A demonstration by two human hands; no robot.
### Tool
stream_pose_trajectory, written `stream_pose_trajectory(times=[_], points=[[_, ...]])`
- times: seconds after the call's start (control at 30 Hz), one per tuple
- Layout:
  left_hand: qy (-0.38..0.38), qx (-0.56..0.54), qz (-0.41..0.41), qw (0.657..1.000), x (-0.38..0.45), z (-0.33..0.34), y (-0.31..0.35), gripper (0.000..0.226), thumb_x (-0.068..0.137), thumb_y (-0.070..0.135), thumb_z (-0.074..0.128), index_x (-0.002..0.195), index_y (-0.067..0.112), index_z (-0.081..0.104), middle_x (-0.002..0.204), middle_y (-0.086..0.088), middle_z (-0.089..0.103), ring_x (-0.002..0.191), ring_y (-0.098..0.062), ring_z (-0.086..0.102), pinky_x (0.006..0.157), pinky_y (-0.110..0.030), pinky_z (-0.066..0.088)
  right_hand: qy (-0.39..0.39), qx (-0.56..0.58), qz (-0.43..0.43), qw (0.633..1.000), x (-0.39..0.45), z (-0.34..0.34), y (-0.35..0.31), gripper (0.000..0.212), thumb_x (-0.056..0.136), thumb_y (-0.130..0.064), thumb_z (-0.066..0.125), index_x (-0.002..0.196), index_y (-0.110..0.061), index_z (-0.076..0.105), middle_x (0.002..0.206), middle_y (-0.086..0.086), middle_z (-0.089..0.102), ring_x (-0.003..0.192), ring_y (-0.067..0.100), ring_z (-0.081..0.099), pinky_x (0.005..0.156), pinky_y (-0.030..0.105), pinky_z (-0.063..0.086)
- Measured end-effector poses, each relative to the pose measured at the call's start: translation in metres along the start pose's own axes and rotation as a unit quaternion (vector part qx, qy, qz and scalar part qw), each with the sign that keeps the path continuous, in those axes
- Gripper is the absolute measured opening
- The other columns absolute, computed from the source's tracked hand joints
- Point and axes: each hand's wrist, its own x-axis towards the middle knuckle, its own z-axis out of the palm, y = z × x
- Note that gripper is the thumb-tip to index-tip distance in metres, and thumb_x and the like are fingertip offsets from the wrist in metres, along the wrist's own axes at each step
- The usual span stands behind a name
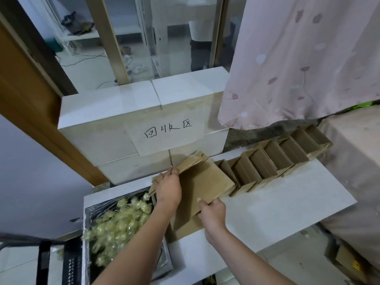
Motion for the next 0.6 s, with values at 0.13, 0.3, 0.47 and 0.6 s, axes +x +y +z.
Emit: stream_pose_trajectory(times=[0.13,0.3,0.47,0.6], points=[[0.001,0.023,0.010,1.000,-0.005,0.008,0.001,0.065,0.092,-0.002,0.043,0.152,0.016,0.028,0.160,-0.003,0.033,0.140,-0.034,0.038,0.113,-0.055,0.031,-0.016,0.095,0.078,0.992,0.017,0.020,0.020,0.017,0.094,-0.010,0.065,0.109,-0.017,0.068,0.107,0.003,0.072,0.102,0.028,0.065,0.096,0.048,0.054],[-0.017,0.067,0.027,0.997,-0.015,0.026,0.010,0.071,0.095,0.000,0.044,0.158,0.013,0.015,0.165,-0.004,0.023,0.144,-0.039,0.031,0.116,-0.061,0.022,-0.043,0.121,0.130,0.983,0.034,0.028,0.049,0.013,0.095,-0.006,0.060,0.103,-0.014,0.067,0.105,0.010,0.072,0.099,0.032,0.065,0.094,0.051,0.055],[-0.015,0.097,0.039,0.994,-0.024,0.044,0.020,0.086,0.095,0.015,0.059,0.159,0.010,0.003,0.167,-0.007,0.015,0.148,-0.045,0.021,0.118,-0.066,0.014,-0.059,0.181,0.162,0.968,0.048,0.031,0.080,0.031,0.091,0.010,0.052,0.116,-0.008,0.059,0.114,0.014,0.064,0.093,0.030,0.060,0.076,0.040,0.053],[-0.016,0.102,0.045,0.994,-0.027,0.061,0.020,0.083,0.096,0.013,0.049,0.160,0.009,-0.004,0.168,-0.009,0.012,0.149,-0.051,0.010,0.117,-0.068,0.003,-0.050,0.188,0.230,0.954,0.067,0.021,0.091,0.037,0.089,0.015,0.047,0.119,-0.006,0.052,0.113,0.019,0.062,0.094,0.034,0.059,0.074,0.040,0.053]])
